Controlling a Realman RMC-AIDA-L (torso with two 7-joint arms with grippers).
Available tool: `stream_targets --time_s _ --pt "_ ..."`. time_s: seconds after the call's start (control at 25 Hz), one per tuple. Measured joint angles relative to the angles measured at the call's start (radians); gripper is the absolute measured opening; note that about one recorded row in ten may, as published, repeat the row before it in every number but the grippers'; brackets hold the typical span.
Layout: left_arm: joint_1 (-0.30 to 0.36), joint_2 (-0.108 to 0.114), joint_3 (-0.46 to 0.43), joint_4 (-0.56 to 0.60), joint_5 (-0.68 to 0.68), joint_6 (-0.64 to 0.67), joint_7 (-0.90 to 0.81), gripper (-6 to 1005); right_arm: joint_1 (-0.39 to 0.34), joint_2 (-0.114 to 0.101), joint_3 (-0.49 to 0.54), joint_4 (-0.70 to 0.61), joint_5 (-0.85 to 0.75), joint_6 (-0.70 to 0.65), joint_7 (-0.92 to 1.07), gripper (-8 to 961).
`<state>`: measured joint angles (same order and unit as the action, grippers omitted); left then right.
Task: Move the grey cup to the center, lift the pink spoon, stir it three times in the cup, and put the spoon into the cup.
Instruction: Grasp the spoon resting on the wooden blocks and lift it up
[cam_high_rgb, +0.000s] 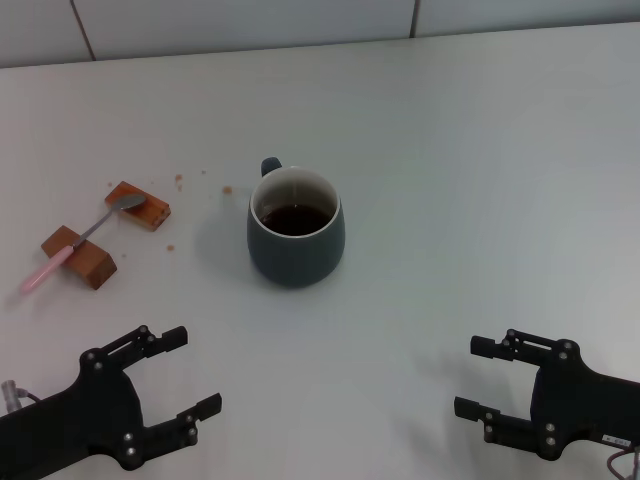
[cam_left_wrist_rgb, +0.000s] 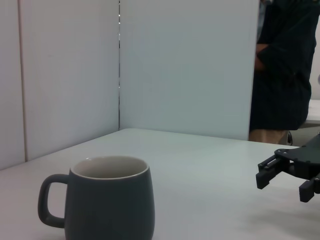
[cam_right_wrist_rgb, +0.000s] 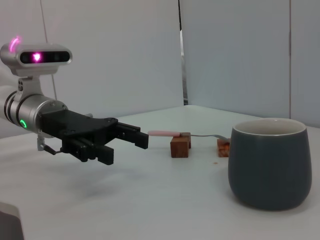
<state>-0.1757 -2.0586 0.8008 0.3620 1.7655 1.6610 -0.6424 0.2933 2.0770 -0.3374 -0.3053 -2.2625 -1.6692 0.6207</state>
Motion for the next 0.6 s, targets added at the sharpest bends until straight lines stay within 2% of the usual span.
stream_targets --time_s 0.32,0.36,0.4,0.44,0.52,0.6 --pt "0.001 -0.001 -0.024 -0.009 -0.011 0.040 -0.024 796 0.006 0.002 0.000 0.002 0.000 -0.002 -0.001 705" --pt "-0.002 -0.003 -0.070 -0.012 -0.027 0.085 -0.075 796 0.006 0.002 0.000 0.002 0.000 -0.002 -0.001 705" --pt "-0.013 -0.003 -0.159 -0.014 -0.062 0.146 -0.193 796 0.008 0.003 0.000 0.004 0.000 -0.002 -0.001 705" --pt "-0.013 -0.003 -0.159 -0.014 -0.062 0.146 -0.193 796 0.008 0.003 0.000 0.004 0.000 -0.002 -0.001 705" --pt "-0.033 0.000 -0.275 -0.012 -0.101 0.170 -0.399 796 0.009 0.003 0.000 0.005 0.000 -0.002 -0.001 705" --pt "-0.059 0.022 -0.373 -0.004 -0.113 0.147 -0.701 796 0.009 0.003 0.000 0.006 0.000 -0.003 0.000 705"
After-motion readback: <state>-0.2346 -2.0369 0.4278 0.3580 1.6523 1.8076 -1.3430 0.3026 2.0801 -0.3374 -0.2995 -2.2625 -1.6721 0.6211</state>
